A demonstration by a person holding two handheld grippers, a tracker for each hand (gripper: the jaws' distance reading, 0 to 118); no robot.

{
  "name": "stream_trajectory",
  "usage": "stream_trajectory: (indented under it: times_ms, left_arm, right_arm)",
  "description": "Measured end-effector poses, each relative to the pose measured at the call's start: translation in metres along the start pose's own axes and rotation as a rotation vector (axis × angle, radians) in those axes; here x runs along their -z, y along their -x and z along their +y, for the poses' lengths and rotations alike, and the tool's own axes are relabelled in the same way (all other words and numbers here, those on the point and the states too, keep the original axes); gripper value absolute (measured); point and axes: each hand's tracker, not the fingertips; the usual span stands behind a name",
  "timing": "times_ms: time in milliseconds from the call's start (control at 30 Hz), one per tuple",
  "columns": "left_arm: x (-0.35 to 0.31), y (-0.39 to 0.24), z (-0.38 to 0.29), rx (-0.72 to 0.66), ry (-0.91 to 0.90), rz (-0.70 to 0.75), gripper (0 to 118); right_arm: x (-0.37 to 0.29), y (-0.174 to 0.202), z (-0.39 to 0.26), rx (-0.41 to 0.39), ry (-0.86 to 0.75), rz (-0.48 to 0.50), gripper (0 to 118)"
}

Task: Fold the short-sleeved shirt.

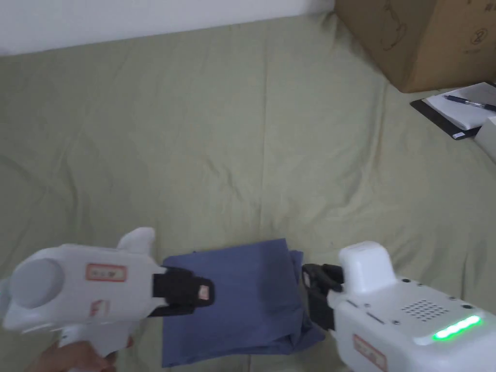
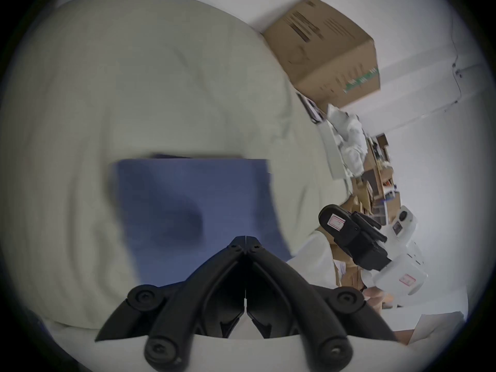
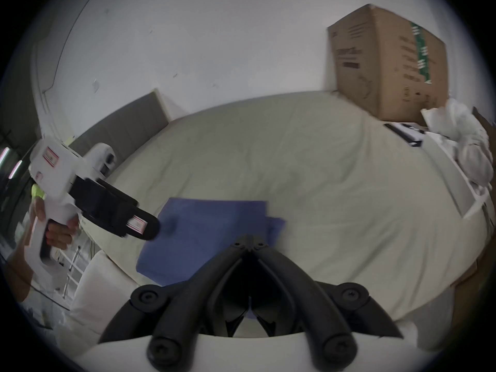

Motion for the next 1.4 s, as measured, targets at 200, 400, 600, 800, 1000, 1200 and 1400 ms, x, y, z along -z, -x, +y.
stream_trajectory:
  times_ms: [200,400,600,800,1000,1200,1400]
  left_arm:
    - [-0.034,0.073,-0.021,-0.183,-0.071,-0.055,2]
    - [-0.011,0.096,-0.018,-0.199,-0.043,-0.155,115]
    - [0.044,0.113,0.002,-0.27,0.015,-0.382,118]
    - [0.082,0.11,0.007,-0.236,0.032,-0.537,114]
    - [0.098,0.12,0.005,-0.216,0.095,-0.389,26]
    - [0.08,0.112,0.008,-0.154,0.051,-0.379,26]
    - [0.032,0.108,0.02,-0.086,0.003,-0.319,26]
  right_arm:
    - [0.067,0.031,-0.014,-0.037,0.131,-0.002,0]
    - [0.076,0.023,-0.027,0.01,0.135,-0.014,0]
    - [0.076,0.025,-0.029,-0.03,0.118,-0.037,0]
    - [0.077,0.024,-0.028,-0.009,0.126,-0.038,0]
    - [0.072,0.023,-0.025,0.026,0.116,-0.04,0]
    - [0.018,0.056,0.012,0.055,-0.236,-0.202,0]
    - [-0.015,0.085,0.049,0.021,-0.428,-0.232,0]
